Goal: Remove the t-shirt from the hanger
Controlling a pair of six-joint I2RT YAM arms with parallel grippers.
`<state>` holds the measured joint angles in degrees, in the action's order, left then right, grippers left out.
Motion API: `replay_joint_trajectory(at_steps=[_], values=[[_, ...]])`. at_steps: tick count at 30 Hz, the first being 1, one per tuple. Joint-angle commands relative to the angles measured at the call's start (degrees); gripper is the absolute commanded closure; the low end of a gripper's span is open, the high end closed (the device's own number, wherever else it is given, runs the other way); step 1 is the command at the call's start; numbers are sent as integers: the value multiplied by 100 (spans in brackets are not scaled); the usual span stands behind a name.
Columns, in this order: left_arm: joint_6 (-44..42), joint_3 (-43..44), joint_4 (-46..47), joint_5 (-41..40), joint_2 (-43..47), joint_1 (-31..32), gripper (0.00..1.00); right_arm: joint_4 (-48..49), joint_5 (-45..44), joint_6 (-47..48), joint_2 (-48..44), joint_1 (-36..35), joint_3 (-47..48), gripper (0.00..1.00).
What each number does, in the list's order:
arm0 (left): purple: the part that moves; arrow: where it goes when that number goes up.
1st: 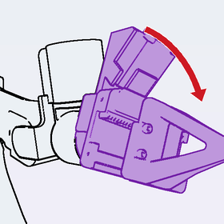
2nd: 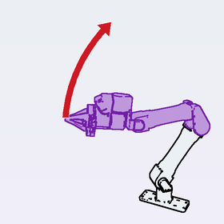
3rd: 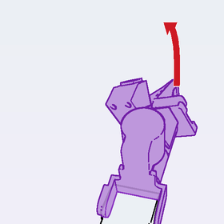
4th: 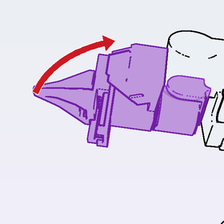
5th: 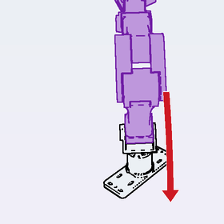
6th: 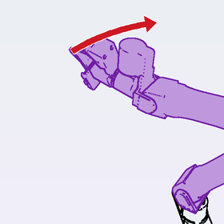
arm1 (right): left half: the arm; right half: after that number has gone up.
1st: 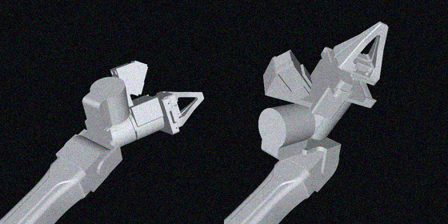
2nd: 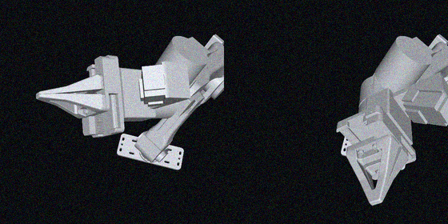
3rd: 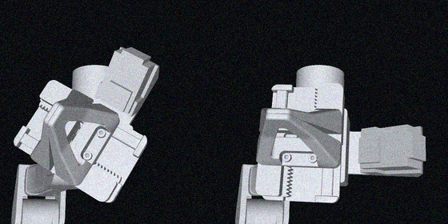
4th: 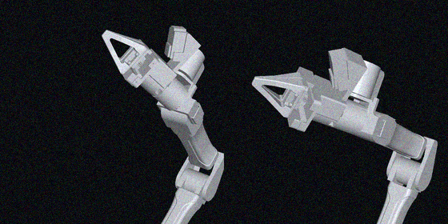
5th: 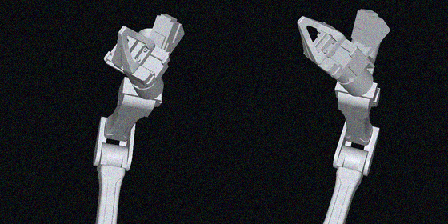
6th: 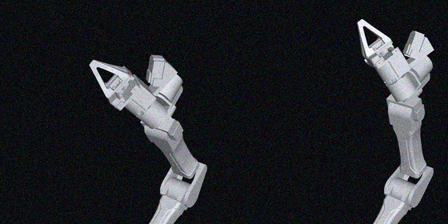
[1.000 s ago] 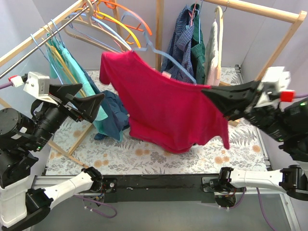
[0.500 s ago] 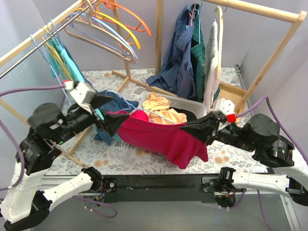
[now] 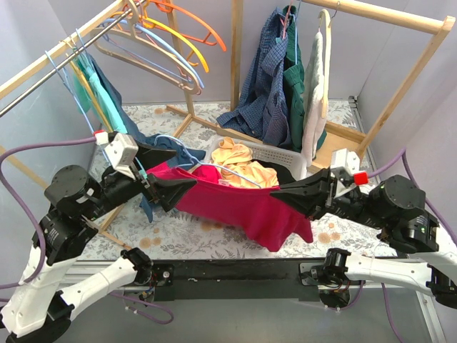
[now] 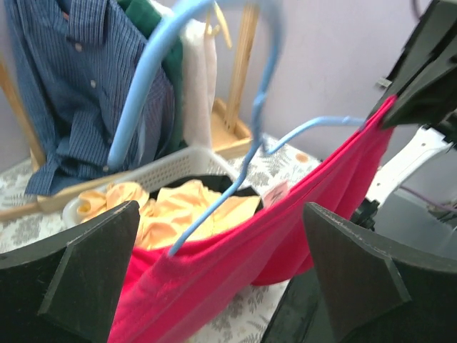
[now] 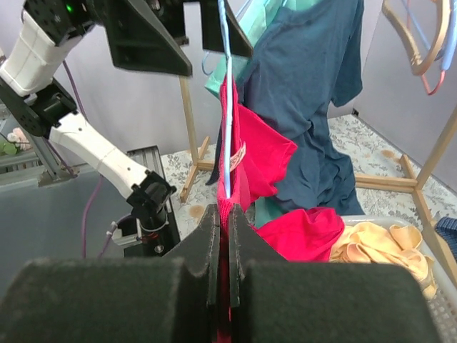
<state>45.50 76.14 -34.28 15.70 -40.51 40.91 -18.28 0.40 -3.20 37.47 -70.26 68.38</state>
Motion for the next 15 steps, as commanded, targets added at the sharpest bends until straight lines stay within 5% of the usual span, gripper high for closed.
replay_joint_trajectory(at_steps=[1, 15], values=[[91, -73, 510, 205, 122, -4, 2, 747, 83, -189, -30, -23, -175, 99], [311, -705, 1125, 249, 175, -4, 3, 1265, 381, -427, -30, -32, -492, 99]])
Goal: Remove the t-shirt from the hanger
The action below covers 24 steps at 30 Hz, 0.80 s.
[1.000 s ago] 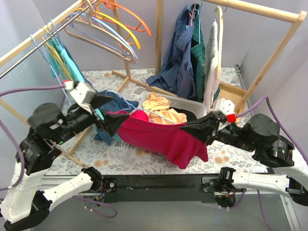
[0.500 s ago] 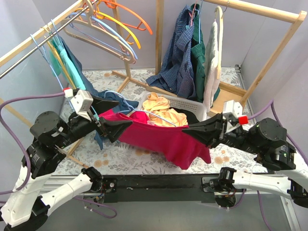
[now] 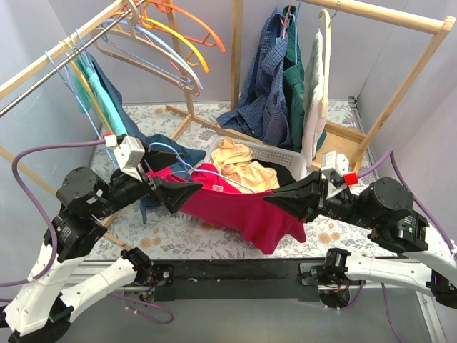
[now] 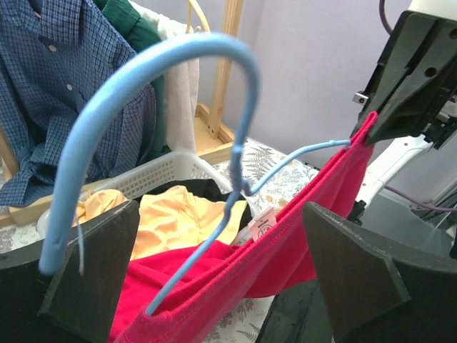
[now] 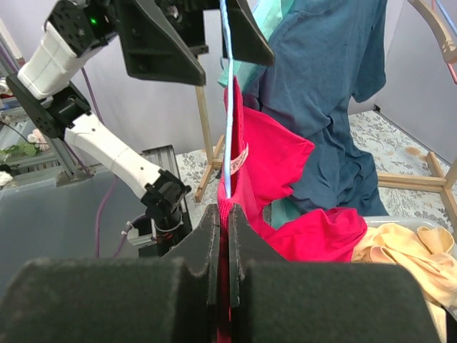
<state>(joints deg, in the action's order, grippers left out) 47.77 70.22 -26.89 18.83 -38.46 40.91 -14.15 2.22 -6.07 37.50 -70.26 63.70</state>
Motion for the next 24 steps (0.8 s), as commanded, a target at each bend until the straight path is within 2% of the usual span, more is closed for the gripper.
replay_joint_trajectory(at_steps=[1, 4, 5, 6, 8, 9, 10, 12, 13, 19, 20, 21, 24], values=[[127, -139, 448, -81, -39, -4, 3, 861, 217, -158, -6, -32, -33, 99], [163, -192, 589, -46, -92, -4, 14, 905, 244, -184, 39, -32, -68, 99], [189, -192, 615, -11, -109, -4, 20, 940, 253, -202, 39, -32, -86, 99], [180, -192, 624, 15, -118, -4, 31, 949, 261, -211, 56, -32, -121, 99], [206, -201, 615, 77, -127, -4, 42, 958, 227, -228, 65, -32, -147, 99], [198, -210, 615, 173, -118, -4, 50, 958, 209, -228, 65, -32, -156, 99], [198, -227, 615, 191, -109, -4, 69, 958, 200, -228, 47, -32, -182, 99], [198, -263, 563, 191, -83, -4, 85, 941, 200, -229, 39, -32, -200, 99], [180, -271, 536, 191, -83, -4, 100, 915, 191, -237, 47, -32, -200, 99], [-30, -245, 317, 323, -22, -4, 100, 442, -187, -211, -14, -32, -209, 98], [-83, -236, 238, 340, -4, -4, 100, 318, -483, -185, -32, -32, -209, 87], [-118, -202, 194, 367, 14, -4, 100, 221, -555, -167, -93, -32, -218, 69], [-259, -96, 1, 429, 93, -12, 100, -140, -906, -123, -251, -32, -297, 43]])
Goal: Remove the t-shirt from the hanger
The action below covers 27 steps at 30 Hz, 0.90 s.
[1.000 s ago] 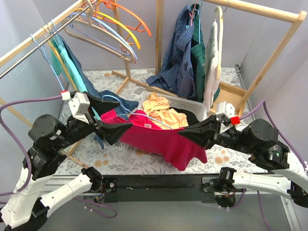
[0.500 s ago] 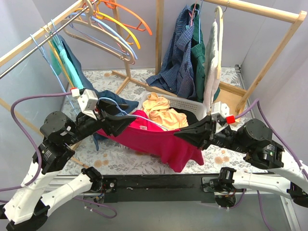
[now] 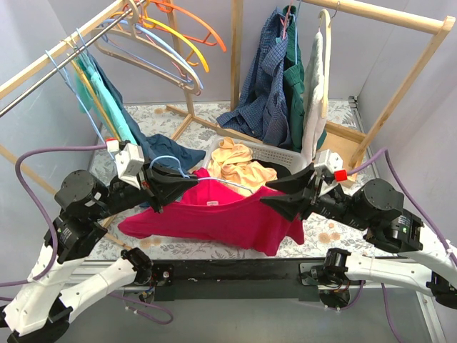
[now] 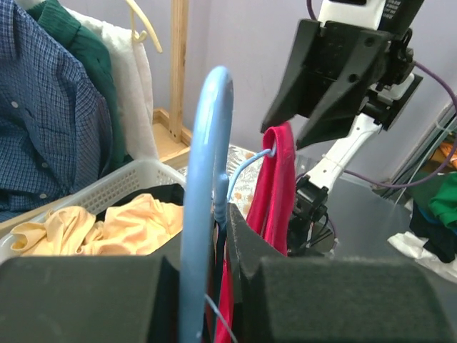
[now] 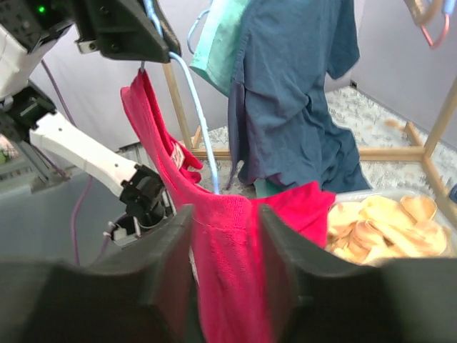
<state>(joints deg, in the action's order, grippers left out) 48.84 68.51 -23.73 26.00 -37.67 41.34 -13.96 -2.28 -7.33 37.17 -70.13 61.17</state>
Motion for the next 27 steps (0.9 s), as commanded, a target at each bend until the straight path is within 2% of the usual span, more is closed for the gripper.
replay_joint_trajectory(at_steps=[1, 5, 11, 16, 19, 22, 23, 24, 25, 27], values=[[-427, 118, -369, -288, 23, -47, 100, -282, -596, 4, -262, -36, -61, 41], [-533, 408, -729, -288, 40, -47, 100, -765, -1229, 56, -429, -45, -210, 36], [-726, 953, -1238, -324, 49, -47, 100, -934, -1520, 329, -474, -45, -755, 34], [-744, 1454, -1643, -183, 14, -47, 100, -487, -2003, 548, -114, -45, -896, 37], [-692, 1542, -1758, -165, 84, -47, 100, -118, -1987, 671, -69, -45, -791, 38], [-683, 1586, -1854, -261, 154, -47, 100, -133, -1864, 716, 18, -45, -633, 58], [-691, 1595, -1881, -279, 163, -47, 100, -195, -1829, 707, 97, -36, -537, 83], [-692, 1630, -1907, -314, 181, -47, 100, -282, -1828, 716, 132, -45, -483, 93], [-718, 1665, -2003, -367, 190, -47, 100, -370, -1907, 716, 150, -36, -457, 99], [-744, 1788, -2101, -438, 207, -47, 100, -599, -2082, 655, 89, -36, -465, 99]])
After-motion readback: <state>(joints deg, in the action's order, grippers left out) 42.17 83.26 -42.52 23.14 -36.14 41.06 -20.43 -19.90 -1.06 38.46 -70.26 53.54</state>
